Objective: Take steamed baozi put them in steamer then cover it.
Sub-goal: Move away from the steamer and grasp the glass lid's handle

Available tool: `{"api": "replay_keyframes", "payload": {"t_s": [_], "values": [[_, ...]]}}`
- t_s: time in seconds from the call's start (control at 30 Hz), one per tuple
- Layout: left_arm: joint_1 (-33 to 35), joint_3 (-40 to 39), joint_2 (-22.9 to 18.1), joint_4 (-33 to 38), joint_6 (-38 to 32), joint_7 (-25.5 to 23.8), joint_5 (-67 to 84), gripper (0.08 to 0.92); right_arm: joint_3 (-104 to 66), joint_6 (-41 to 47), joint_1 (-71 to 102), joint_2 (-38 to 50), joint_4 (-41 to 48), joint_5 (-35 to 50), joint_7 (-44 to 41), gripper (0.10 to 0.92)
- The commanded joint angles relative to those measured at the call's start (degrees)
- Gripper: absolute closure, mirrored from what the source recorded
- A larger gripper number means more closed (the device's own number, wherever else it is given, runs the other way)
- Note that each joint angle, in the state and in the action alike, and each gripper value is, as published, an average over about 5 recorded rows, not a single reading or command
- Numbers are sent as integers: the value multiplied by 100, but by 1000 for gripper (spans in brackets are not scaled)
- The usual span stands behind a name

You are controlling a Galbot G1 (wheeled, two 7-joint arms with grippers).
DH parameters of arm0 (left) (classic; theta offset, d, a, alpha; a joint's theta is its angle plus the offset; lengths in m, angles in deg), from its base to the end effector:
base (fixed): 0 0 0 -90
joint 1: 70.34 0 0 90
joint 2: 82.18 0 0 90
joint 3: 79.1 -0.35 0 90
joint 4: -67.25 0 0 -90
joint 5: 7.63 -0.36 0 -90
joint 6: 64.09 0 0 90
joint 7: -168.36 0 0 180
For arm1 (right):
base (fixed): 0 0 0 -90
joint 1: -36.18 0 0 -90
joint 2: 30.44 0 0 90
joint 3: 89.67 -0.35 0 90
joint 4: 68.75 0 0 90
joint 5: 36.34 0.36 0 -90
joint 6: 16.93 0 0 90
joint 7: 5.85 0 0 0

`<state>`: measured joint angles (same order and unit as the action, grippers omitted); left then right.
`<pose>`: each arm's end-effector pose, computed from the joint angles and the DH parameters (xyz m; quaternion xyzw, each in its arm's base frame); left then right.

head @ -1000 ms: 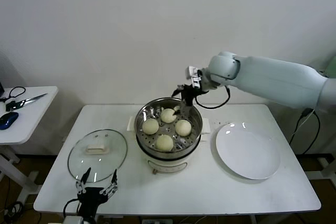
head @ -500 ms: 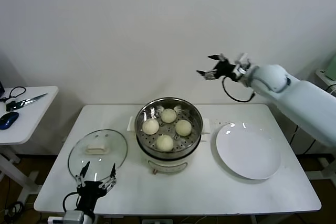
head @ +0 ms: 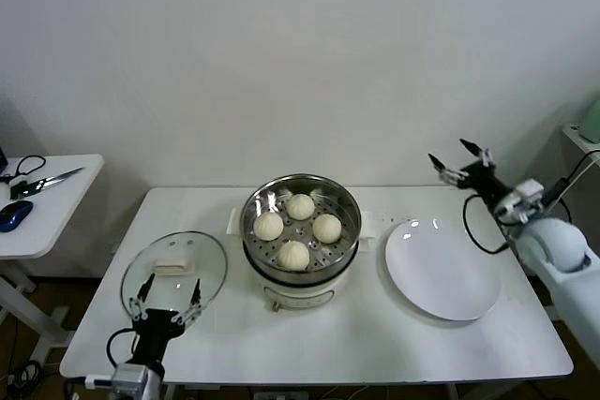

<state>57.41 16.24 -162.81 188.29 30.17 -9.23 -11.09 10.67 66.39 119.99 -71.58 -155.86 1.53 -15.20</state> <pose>0.1464 0.0551 -0.3126 0.0160 -0.9880 -0.1257 0.0884 0.3830 -0.2348 -0.2510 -0.1295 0.9863 -0.0996 0.0234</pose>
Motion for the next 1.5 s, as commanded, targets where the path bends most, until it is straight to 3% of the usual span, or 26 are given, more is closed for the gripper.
{"api": "replay_keyframes", "payload": {"t_s": [0.03,0.23,0.37,0.53,0.83,1.5], "values": [[-157,61,176,-241,-711,443,-1025,177,-2226,-1678,3016,-1390,-305,-474,72,203],[-204,319,488,-474,-1409,1575,-3980,177,-2117,-1978,3517,-2120,-322,-688,283,203],[-261,352,745,-930,-1339,1913,-5726,177,-1920,-2023,3646,-2504,-232,-704,396,203],[-570,185,992,-1905,-1007,2175,-6548,177,-1775,-2039,3688,-2906,-366,-769,420,203],[-1044,154,1121,-3024,-788,2182,-6935,177,-1773,-2133,3736,-3145,-457,-1194,414,203],[-2316,-153,999,-4056,-183,1710,-6544,177,-1877,-2309,3923,-3264,-419,-1286,447,203]]}}
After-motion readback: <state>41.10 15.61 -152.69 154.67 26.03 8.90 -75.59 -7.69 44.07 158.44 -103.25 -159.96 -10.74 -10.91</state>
